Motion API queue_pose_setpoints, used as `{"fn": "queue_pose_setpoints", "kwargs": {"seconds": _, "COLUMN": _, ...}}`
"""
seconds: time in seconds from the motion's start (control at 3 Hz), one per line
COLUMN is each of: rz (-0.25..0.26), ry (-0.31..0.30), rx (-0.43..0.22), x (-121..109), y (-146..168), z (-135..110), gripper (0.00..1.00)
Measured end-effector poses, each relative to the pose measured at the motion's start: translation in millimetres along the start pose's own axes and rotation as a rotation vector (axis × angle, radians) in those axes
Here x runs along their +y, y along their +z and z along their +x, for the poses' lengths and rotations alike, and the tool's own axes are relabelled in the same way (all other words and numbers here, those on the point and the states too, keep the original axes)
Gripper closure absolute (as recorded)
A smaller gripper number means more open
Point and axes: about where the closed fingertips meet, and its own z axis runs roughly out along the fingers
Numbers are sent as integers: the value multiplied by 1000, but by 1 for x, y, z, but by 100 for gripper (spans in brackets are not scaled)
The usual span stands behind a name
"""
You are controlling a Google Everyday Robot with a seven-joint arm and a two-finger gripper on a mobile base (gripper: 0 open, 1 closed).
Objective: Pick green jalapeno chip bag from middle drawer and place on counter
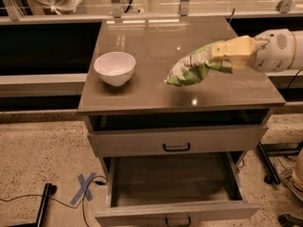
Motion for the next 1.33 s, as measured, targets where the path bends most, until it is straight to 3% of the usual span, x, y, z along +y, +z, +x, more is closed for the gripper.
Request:
{"fn": "queue_pose_setpoints", "kwargs": {"seconds": 0.33, "rz": -18, "ry": -45, "rx": 25, "x": 13, "y": 6, "z": 21, "gripper": 100}}
{"fn": "queue_pose_setpoints", "kwargs": {"seconds": 0.67, "rz": -68, "ry": -94, "rx": 53, "x": 38, "y": 18, "z": 27, "gripper": 98}}
{"fn": "queue_pose_setpoints", "kwargs": {"seconds": 1.0, "rz": -102, "ry": -114, "rx": 68, "x": 56, "y": 29, "z": 24, "gripper": 75}}
{"fn": "queue_pose_setpoints", "kwargs": {"seconds": 1.33, "rz": -97, "ry": -114, "rx": 64, "x": 55, "y": 32, "z": 24, "gripper": 52}}
